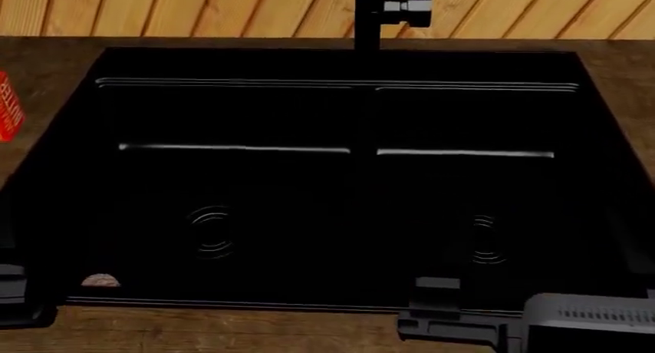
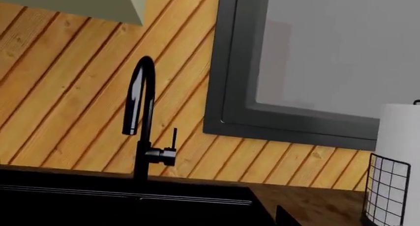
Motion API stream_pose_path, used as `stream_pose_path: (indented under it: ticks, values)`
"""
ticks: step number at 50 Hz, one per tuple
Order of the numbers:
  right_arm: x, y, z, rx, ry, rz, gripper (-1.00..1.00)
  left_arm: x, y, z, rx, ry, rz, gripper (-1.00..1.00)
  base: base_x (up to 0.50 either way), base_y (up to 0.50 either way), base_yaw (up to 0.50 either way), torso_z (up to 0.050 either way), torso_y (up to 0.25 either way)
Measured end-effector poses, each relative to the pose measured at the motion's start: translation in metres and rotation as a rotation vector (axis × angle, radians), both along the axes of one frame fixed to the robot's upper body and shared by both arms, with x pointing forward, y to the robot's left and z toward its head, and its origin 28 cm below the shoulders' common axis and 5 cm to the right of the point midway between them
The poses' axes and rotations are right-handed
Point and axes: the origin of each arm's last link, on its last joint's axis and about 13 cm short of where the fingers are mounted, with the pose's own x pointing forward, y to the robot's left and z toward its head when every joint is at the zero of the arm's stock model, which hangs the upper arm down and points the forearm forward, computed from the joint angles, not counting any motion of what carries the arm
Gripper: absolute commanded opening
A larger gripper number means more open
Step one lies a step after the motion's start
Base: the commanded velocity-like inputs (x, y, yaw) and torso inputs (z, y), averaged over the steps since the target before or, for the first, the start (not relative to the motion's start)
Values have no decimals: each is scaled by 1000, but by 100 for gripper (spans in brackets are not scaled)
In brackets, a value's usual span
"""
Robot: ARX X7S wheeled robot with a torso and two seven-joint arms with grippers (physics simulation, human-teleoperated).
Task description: Turn the sink spout to the right.
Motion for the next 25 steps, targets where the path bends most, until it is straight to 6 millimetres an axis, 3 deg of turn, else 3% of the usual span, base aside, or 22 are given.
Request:
stream_pose_path:
  ticks: [25]
  values:
    - [1,0,-2,10,9,-5,100,0,-1,-2,-2,10,-3,100,377,46,0,0,1]
